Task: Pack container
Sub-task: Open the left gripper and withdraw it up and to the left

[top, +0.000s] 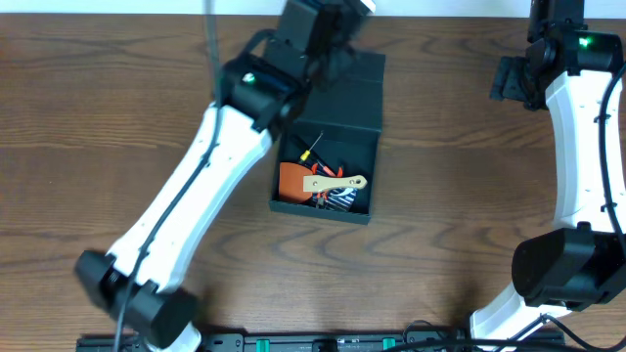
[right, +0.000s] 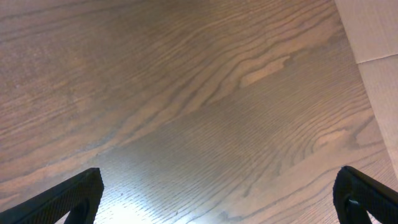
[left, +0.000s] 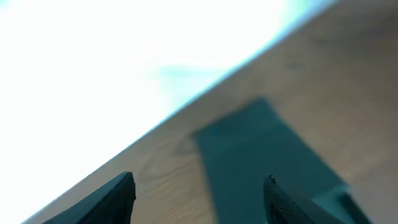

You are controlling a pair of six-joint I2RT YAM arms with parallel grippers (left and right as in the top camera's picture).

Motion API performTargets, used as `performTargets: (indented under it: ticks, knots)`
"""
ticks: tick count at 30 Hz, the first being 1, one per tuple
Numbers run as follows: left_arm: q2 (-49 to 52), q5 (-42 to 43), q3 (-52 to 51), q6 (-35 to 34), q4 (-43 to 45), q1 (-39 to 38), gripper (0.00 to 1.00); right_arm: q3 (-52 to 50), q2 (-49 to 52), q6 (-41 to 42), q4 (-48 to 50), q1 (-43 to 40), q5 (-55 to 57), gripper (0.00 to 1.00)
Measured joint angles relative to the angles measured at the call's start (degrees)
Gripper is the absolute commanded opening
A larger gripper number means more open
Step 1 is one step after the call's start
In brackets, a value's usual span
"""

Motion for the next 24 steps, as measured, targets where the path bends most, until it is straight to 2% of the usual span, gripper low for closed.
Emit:
performTargets:
  ticks: [1,2,5,9,24]
  knots:
    - [-1.05,-3.93,0.09,-1.77,-0.96,0.0,0.96,0.0,0.0,0.0,0.0,0.0,-0.02,0.99]
    - [-1.95,-7.76,0.11,-3.48,-2.14,0.02,0.98,0.0,0.0,0.0,0.0,0.0,0.0,0.99]
    - [-3.72,-17.27,0.17,-7.61,-6.38,0.04,0.98,0.0,0.0,0.0,0.0,0.0,0.0,0.99]
    - [-4.42,-24.46,0.17,-9.9,-13.22,0.11,0.98,0.0,0.0,0.0,0.0,0.0,-0.02,0.99]
    - [-4.42,-28.79,0.17,-11.19,-19.63,0.72,0.98,0.02,0.0,0.0,1.88,0.0,-2.21,0.99]
